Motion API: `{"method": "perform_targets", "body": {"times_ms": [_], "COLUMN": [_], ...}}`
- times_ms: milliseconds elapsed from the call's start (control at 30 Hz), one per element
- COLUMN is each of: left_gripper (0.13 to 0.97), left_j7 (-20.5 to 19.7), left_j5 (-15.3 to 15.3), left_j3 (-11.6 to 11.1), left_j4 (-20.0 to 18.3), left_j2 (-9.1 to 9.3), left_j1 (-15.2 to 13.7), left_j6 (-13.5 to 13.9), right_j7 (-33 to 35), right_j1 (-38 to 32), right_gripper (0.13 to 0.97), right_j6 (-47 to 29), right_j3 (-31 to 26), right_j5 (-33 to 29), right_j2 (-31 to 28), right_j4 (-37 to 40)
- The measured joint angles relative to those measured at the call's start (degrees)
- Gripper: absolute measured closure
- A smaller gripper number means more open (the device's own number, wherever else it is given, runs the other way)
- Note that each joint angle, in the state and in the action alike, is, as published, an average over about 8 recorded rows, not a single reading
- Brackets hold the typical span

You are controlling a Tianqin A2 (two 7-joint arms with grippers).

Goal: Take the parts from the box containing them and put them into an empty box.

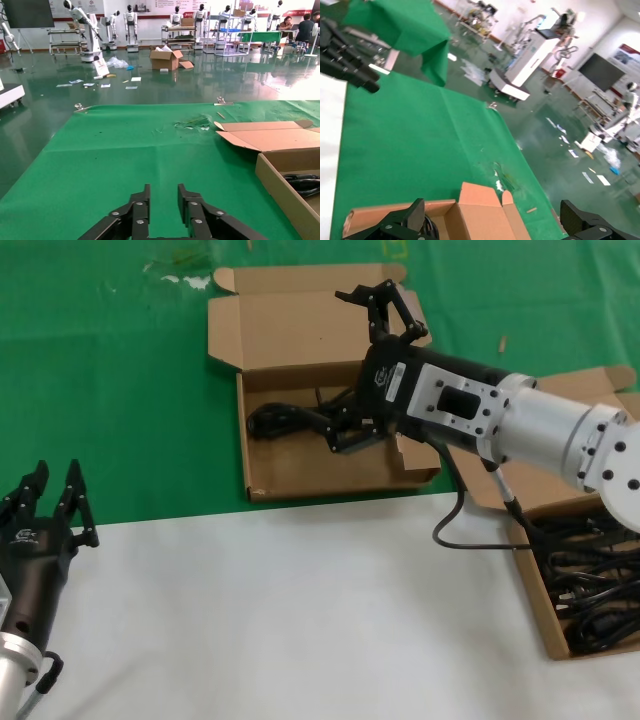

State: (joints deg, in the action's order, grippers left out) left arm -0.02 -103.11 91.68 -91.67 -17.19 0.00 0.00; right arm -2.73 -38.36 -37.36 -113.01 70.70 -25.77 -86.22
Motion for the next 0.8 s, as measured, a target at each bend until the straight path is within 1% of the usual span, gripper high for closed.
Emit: {"method": "perform_targets", "body": {"times_ms": [133,300,400,433,700,733,800], "left_gripper": [0.854,0.761,0.704,0.704,0.492,0.492,0.446], "left_j7": [0.0,0.0,0.0,0.0,0.0,0.0,0.0], "left_j5": [0.0,0.0,0.0,0.0,0.0,0.0,0.0], "left_j3": [0.0,0.0,0.0,0.0,0.0,0.0,0.0], "left_j4": [0.0,0.0,0.0,0.0,0.0,0.0,0.0], "left_j2": [0.00,0.00,0.00,0.00,0.00,0.00,0.00], "left_j1": [0.0,0.0,0.0,0.0,0.0,0.0,0.0], "left_j6": [0.0,0.0,0.0,0.0,0.0,0.0,0.0], "right_j7": [0.2,0.4,0.5,0.5,0.8,0.9,1.0], "right_j1": [2.2,5.0,6.7,7.2,11.8,12.3,13.5], "right_gripper": [0.183,0.139,0.136,0.135,0.129,0.129,0.129], "right_j6": [2.1,4.9,6.5,7.1,11.4,12.0,13.1], "right_j3": [1.2,2.8,3.7,4.0,6.5,6.9,7.5], "right_j5": [1.8,4.2,5.6,6.1,9.9,10.4,11.4], "right_j2": [0.5,1.1,1.5,1.6,2.6,2.8,3.0], "right_j4": [-0.3,-0.7,-0.9,-1.0,-1.7,-1.8,-1.9]}}
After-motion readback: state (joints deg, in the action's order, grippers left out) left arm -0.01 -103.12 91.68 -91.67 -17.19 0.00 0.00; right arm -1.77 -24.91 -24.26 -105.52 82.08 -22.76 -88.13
